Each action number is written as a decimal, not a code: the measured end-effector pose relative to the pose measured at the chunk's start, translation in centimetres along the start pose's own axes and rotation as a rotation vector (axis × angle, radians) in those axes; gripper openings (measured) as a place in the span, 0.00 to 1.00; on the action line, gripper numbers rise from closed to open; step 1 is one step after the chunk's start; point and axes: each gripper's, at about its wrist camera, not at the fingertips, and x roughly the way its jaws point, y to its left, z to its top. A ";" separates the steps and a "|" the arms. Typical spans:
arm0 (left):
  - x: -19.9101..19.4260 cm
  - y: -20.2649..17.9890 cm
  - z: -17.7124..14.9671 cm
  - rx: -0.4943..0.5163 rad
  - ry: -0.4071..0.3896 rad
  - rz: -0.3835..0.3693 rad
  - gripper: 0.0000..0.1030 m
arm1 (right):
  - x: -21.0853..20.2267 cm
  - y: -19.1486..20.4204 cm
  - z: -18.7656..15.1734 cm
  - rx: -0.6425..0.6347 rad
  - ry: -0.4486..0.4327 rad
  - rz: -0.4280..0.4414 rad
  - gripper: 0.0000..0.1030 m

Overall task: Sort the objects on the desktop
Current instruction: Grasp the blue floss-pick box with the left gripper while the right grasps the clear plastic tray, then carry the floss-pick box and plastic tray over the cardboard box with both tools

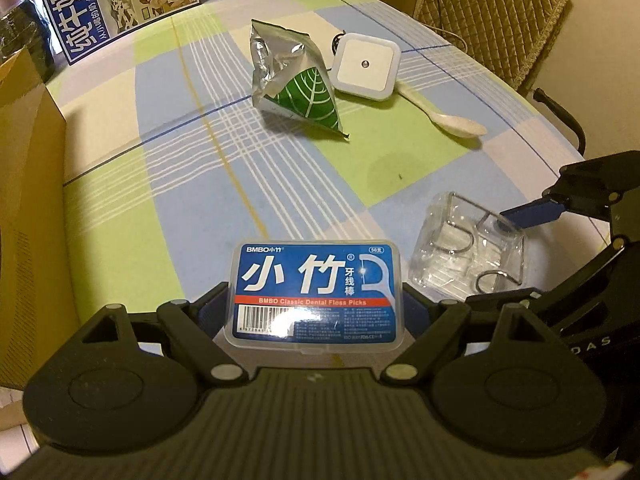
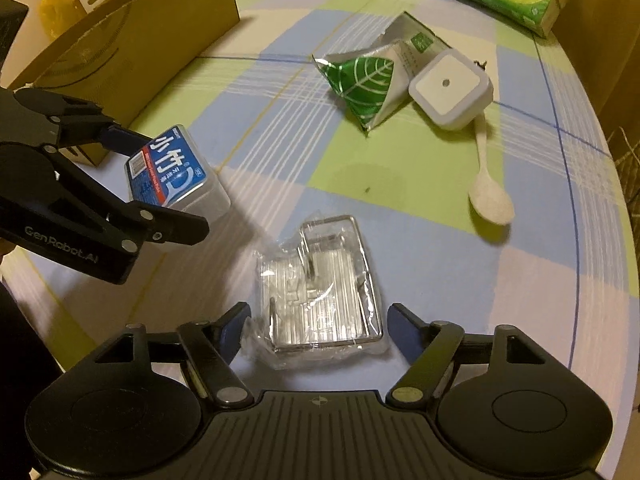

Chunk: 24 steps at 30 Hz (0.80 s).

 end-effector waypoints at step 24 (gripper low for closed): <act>-5.1 -0.1 -0.1 -0.011 -0.068 0.014 0.81 | -7.3 2.3 0.6 0.052 -0.153 -0.055 0.50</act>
